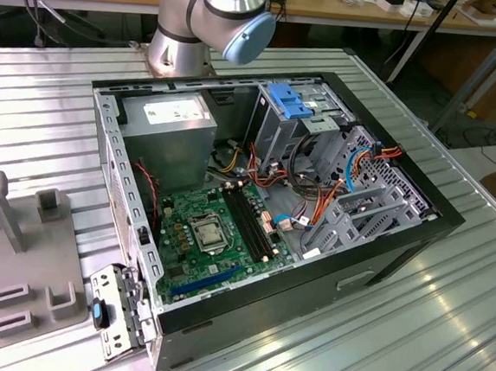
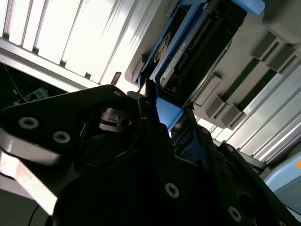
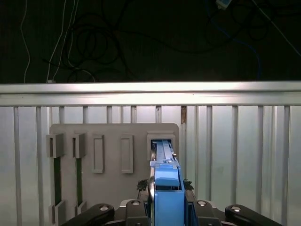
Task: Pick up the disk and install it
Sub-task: 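Pick up the disk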
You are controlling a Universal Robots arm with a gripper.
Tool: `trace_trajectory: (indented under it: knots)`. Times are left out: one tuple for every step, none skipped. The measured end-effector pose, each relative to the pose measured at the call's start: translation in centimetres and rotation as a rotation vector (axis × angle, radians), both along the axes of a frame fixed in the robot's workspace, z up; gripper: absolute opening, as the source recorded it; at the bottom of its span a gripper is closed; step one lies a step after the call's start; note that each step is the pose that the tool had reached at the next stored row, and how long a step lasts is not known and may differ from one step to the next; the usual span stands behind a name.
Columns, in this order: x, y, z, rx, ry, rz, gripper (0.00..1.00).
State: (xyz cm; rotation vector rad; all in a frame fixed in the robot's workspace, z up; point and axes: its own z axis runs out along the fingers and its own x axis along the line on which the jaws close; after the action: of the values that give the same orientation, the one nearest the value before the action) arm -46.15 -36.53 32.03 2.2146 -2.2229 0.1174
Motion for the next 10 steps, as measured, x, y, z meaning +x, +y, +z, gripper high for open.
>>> trace_trajectory:
  knots:
    - [0.00,0.00,0.10,0.0000,-0.0001,0.000,0.37]
    - [0.00,0.00,0.18,0.0000,0.0000,0.000,0.37]
    - [0.00,0.00,0.33,0.0000,-0.0001,0.000,0.37]
    - [0.00,0.00,0.48,0.0000,-0.0001,0.000,0.37]
    - [0.00,0.00,0.58,0.0000,-0.0001,0.000,0.37]
    - [0.00,0.00,0.71,0.0000,-0.0001,0.000,0.37]
    - [0.00,0.00,0.83,0.0000,-0.0001,0.000,0.37]
    - [0.00,0.00,0.99,0.0000,-0.0001,0.000,0.37]
    - [0.00,0.00,1.07,0.0000,-0.0002,0.000,0.37]
    - [0.00,0.00,1.16,0.0000,-0.0001,0.000,0.37]
